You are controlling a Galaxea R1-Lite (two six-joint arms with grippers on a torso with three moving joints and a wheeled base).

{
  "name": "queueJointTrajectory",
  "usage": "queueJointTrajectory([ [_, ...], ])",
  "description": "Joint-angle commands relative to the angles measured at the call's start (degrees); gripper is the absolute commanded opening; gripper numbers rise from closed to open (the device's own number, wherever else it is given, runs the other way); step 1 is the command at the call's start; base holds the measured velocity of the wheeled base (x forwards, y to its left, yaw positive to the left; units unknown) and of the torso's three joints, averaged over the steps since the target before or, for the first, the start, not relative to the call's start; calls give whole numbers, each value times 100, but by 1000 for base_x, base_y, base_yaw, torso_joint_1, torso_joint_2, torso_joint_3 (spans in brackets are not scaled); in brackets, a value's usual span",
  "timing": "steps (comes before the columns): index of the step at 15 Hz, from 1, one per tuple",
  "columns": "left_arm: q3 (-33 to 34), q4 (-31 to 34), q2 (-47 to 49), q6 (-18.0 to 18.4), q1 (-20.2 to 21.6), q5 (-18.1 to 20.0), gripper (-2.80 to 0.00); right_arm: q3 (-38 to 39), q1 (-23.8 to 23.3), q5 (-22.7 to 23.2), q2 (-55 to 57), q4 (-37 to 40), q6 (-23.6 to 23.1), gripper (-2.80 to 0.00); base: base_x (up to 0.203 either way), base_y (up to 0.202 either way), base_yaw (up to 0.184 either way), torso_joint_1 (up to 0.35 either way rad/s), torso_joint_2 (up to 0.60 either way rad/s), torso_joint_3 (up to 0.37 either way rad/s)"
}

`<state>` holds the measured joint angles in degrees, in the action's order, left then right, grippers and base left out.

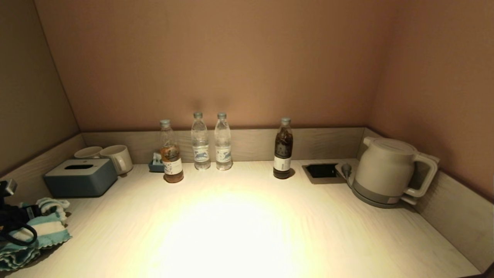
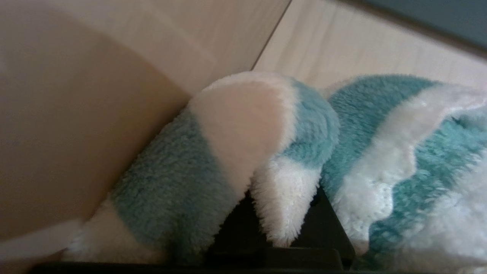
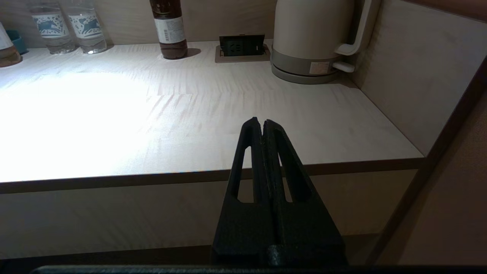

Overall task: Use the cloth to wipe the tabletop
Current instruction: Sweep the stains on the table

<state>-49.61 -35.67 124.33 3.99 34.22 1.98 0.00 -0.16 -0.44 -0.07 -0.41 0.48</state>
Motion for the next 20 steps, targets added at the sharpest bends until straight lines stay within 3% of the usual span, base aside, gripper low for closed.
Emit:
queueJointTrajectory([
  [1,145,-10,-18,6,168,-14,-280,0,-2,0,7,-3,1,-280,0,0,0,0,0,0],
  [8,1276,-19,-524,18,125,208,-280,0,-2,0,7,-3,-4,-280,0,0,0,0,0,0],
  [11,1921,-32,-935,-3,-497,172,-280,0,-2,0,7,-3,-4,-280,0,0,0,0,0,0],
  [20,2224,-37,-1059,-887,-2415,-495,-280,0,-2,0,7,-3,-4,-280,0,0,0,0,0,0],
])
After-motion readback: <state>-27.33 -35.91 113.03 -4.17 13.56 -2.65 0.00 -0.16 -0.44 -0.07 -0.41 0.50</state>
